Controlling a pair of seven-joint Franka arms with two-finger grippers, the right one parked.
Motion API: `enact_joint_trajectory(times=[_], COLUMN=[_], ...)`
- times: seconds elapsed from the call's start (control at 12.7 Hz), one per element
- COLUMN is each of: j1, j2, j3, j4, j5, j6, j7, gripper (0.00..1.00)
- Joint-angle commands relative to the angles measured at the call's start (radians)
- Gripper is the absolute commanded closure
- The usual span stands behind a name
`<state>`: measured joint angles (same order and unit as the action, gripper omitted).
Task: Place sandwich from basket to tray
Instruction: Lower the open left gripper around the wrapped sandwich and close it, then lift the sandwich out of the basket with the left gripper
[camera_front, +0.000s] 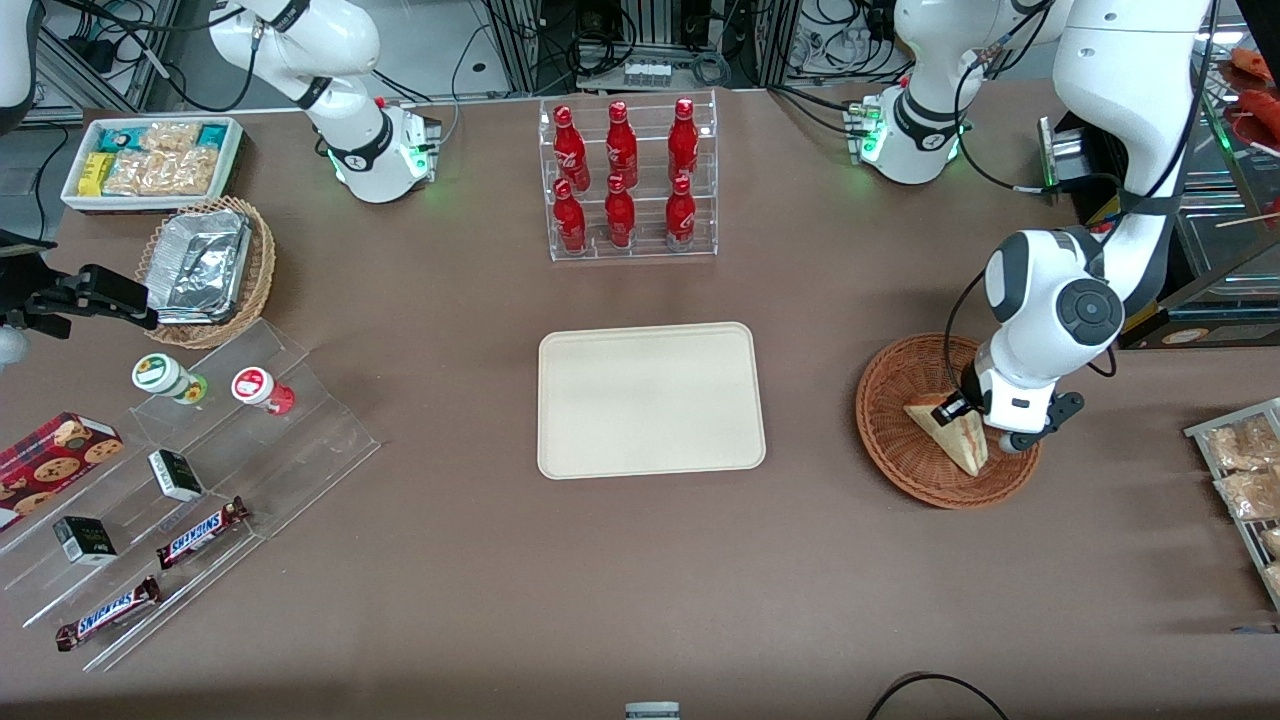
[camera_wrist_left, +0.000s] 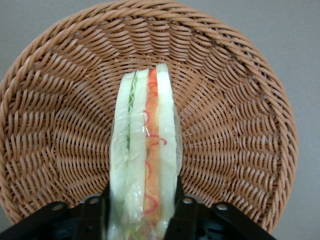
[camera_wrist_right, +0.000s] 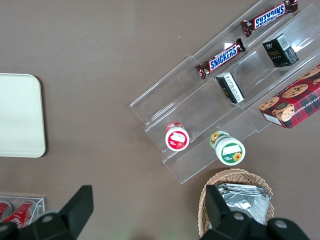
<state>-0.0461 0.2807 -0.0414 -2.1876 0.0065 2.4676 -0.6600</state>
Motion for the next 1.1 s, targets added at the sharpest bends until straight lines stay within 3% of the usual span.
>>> enact_joint_trajectory(times=[0.0, 0.47, 0.87, 1.02], j1=[-0.001, -0.001, -0.020, -0.133], j2=[-0.047, -0.049, 0.006, 0.070], j3=[-0.003, -0.119, -0.322, -0.327], j4=[0.083, 0.449, 0.566, 0.618], j5=[0.010, 0.029, 0.030, 0.082], j6=[-0.154, -0.585, -0.654, -0.654], j7=[0.013, 0.037, 0.034, 0.025], gripper=[1.00, 1.00, 1.00, 1.00])
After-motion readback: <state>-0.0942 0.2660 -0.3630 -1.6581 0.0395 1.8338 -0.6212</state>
